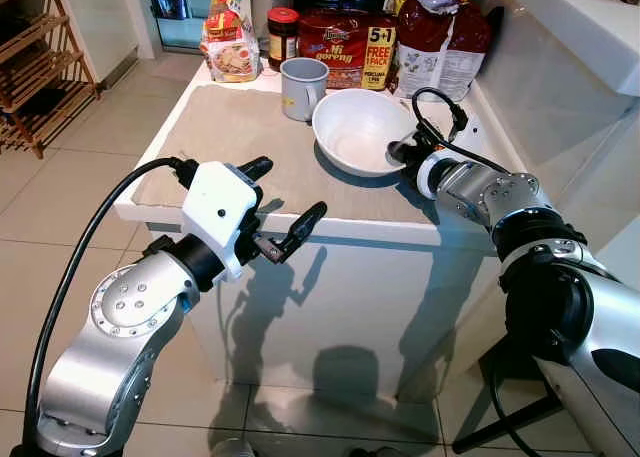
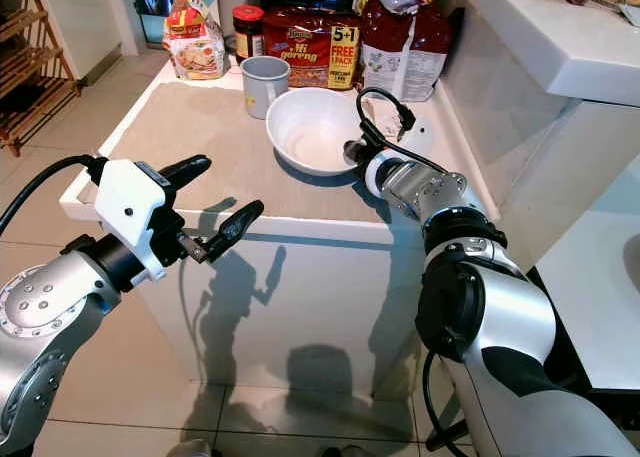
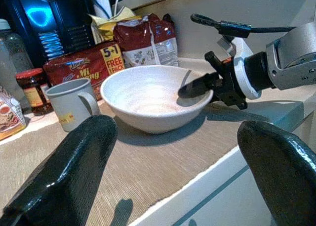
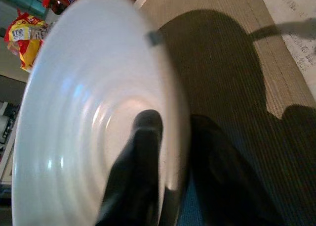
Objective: Setting the table
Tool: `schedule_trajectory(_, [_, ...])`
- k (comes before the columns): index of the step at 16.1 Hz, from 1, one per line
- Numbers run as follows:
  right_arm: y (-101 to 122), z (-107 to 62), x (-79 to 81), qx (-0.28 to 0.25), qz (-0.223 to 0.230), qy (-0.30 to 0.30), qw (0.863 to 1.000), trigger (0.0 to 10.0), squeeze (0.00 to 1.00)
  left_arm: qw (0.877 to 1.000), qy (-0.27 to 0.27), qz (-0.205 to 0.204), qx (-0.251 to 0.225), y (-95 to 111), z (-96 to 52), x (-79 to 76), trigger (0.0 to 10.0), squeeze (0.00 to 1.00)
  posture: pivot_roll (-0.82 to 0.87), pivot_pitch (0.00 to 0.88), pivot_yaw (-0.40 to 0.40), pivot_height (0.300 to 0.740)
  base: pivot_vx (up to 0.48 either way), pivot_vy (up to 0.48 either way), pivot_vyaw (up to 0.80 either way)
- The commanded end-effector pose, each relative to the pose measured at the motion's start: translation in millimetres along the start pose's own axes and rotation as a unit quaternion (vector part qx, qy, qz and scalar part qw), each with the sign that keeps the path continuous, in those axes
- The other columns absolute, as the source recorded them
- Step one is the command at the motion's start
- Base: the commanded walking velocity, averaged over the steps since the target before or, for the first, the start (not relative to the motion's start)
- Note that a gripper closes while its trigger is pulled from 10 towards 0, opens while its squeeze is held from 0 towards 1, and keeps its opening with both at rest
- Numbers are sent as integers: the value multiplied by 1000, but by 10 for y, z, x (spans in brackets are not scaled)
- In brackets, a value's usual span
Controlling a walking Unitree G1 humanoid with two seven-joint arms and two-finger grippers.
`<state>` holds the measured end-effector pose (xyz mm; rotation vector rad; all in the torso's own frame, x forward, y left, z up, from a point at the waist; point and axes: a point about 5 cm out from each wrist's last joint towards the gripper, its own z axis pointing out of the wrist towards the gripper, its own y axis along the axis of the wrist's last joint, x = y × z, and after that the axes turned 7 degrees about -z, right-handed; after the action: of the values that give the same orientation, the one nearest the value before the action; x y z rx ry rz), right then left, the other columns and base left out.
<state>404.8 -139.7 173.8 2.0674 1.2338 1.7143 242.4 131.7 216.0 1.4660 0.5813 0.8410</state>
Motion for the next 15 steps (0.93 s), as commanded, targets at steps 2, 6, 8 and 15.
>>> schedule_trajectory(2, [89, -19, 53, -7, 10, 10, 1000, 0, 0, 1000, -5, 8, -2, 8, 26, -4, 10000, 0, 152, 0, -43, 740, 0, 0, 0])
schedule_trajectory(6, [152, -42, 135, -20, 14, 46, 999, 0, 0, 1000, 15, 13, -4, -6, 51, 41, 10000, 0, 144, 0, -36, 740, 0, 0, 0])
schedule_trajectory(8, [263, -119, 249, -28, -1, 89, 996, 0, 0, 999, 45, 17, -4, -30, 55, 103, 10000, 0, 133, 0, -31, 740, 0, 0, 0])
schedule_trajectory(15, [299, -1058, 404, -160, -290, 218, 918, 10000, 0, 994, 111, 21, 1, -103, -83, 237, 10000, 0, 114, 0, -41, 740, 0, 0, 0])
